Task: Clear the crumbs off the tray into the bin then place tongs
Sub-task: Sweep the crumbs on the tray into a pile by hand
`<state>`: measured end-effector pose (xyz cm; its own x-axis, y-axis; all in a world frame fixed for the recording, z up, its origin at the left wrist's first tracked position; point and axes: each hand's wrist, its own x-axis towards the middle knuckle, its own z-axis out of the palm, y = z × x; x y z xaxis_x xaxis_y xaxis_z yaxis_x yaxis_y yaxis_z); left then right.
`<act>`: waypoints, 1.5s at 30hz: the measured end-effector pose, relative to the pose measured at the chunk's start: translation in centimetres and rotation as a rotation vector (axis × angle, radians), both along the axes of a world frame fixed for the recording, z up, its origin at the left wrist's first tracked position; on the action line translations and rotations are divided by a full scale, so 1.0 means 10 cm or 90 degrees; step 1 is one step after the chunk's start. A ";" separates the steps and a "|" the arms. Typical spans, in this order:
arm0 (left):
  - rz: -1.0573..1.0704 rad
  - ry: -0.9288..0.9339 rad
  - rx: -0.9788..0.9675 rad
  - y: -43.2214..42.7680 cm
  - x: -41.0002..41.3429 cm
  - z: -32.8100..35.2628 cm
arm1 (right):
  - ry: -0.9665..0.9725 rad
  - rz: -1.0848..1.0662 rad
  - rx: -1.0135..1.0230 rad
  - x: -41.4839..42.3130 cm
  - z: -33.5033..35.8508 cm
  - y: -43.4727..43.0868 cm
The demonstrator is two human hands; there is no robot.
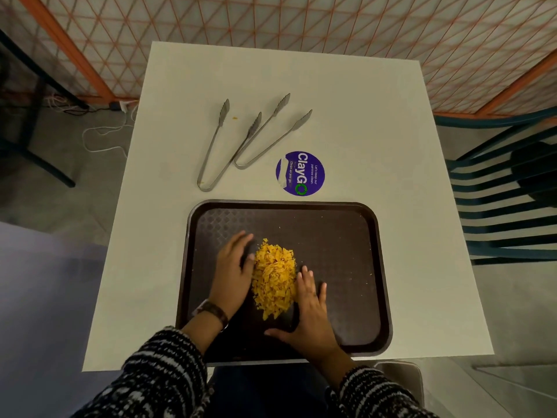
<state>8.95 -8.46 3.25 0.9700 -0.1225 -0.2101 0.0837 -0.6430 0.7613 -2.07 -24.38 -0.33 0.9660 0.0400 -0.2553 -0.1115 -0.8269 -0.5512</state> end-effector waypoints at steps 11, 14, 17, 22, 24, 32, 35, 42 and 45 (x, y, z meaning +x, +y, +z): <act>-0.224 0.021 -0.021 -0.35 -0.03 -0.32 | 0.002 -0.057 0.021 0.30 -0.09 0.19; -0.223 0.022 -0.035 -0.31 -0.10 -0.36 | -0.002 -0.059 0.029 0.34 -0.11 0.19; -0.193 0.022 -0.065 -0.28 -0.15 -0.33 | -0.024 -0.042 0.042 0.33 -0.07 0.17; -0.060 -0.032 -0.060 -0.21 -0.16 -0.28 | -0.076 -0.107 0.184 0.25 -0.02 0.16; -0.029 -0.024 -0.044 -0.21 -0.18 -0.29 | -0.097 -0.187 0.239 0.24 -0.03 0.21; -0.073 0.027 -0.078 -0.45 -0.33 -0.40 | -0.064 -0.264 0.353 0.43 -0.02 0.42; -0.043 0.036 -0.071 -0.57 -0.32 -0.33 | -0.045 -0.285 0.358 0.46 -0.02 0.44; 0.165 0.104 -0.309 -0.68 -0.40 -0.27 | 0.065 -0.408 0.594 0.53 0.19 0.47; 0.315 0.175 -0.449 -0.75 -0.37 -0.09 | 0.073 -0.508 0.710 0.57 0.27 0.42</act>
<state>5.28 -15.96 2.38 0.8727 0.1073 -0.4764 0.4637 0.1236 0.8773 3.65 -20.23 2.40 0.7996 -0.2755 -0.5337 -0.4322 0.3531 -0.8298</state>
